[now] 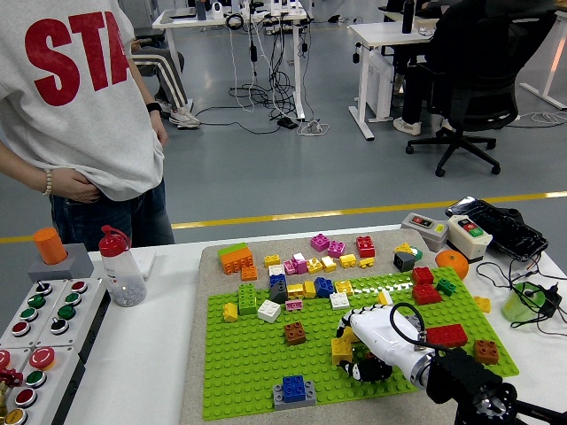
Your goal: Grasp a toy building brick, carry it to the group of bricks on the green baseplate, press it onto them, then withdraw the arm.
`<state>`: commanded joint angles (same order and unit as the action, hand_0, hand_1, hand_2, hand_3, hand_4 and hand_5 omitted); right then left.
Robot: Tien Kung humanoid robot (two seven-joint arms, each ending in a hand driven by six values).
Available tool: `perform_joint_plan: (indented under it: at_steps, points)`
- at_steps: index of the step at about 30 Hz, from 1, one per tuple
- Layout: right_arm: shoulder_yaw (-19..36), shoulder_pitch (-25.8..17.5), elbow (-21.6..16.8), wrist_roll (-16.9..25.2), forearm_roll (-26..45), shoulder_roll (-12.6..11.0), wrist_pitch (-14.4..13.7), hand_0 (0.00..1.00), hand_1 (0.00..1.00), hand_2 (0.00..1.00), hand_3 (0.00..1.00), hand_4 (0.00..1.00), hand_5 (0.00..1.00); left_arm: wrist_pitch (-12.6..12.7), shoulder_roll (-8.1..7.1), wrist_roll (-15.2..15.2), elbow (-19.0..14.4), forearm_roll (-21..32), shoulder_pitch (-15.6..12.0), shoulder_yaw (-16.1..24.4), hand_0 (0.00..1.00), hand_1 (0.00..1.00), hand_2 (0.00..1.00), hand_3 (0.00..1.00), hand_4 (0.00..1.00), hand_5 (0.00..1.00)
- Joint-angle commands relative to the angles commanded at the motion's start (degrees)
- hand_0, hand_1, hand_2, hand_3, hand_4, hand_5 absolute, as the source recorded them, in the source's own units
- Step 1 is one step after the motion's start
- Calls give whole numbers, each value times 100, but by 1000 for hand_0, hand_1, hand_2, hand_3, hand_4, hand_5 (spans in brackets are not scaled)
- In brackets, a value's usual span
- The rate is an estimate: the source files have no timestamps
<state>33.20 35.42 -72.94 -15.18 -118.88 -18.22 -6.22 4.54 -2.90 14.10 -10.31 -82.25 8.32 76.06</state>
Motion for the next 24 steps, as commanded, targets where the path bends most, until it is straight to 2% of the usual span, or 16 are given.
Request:
perform_joint_plan:
  at_steps: [10, 16, 17, 24]
  points:
    - [-15, -6, 9, 76, 23, -9, -20, 720, 754, 756, 588, 671, 329, -3, 2, 3, 0, 0, -2, 0, 659, 685, 676, 579, 295, 998]
    - [-19, -24, 24, 138, 21, -8, -86, 699, 743, 745, 570, 648, 320, -5, 4, 8, 0, -13, -7, 6, 659, 685, 675, 578, 295, 998]
    - [-17, -29, 22, 151, 20, -9, -102, 685, 731, 729, 552, 618, 298, -5, 4, 9, 0, -16, -7, 8, 659, 685, 675, 579, 294, 998]
    - [54, -86, -137, 235, 43, -53, -210, 682, 731, 725, 554, 606, 291, -4, 6, 13, 0, -29, -21, 17, 659, 685, 677, 578, 294, 998]
